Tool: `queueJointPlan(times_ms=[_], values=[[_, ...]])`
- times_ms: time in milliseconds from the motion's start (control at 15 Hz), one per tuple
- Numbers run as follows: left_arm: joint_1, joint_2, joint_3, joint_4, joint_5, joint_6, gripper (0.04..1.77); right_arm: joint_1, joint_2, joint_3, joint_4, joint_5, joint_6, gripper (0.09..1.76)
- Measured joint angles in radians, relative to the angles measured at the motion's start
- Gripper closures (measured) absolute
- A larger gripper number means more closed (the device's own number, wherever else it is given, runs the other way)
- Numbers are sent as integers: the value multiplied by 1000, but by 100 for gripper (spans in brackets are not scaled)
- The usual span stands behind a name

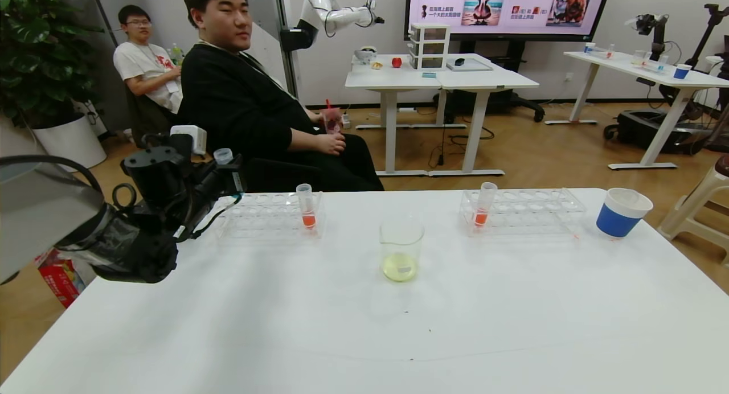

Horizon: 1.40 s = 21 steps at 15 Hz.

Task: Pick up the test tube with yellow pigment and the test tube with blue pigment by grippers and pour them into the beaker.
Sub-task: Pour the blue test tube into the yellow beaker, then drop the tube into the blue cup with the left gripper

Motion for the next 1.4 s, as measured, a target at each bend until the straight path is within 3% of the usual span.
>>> queueJointPlan(times_ms=[133, 467, 800, 1000, 1400], values=[[-12, -16, -26, 46, -22, 2, 131, 0, 0, 0, 0, 0, 0, 11], [-122, -58, -156, 198, -202, 59, 131, 0, 0, 0, 0, 0, 0, 11], [-260, -45, -227, 209, -444, 182, 131, 0, 0, 0, 0, 0, 0, 11], [-325, -20, -266, 181, -547, 223, 131, 0, 0, 0, 0, 0, 0, 11], [-346, 71, -346, 149, -661, 528, 131, 0, 0, 0, 0, 0, 0, 11]])
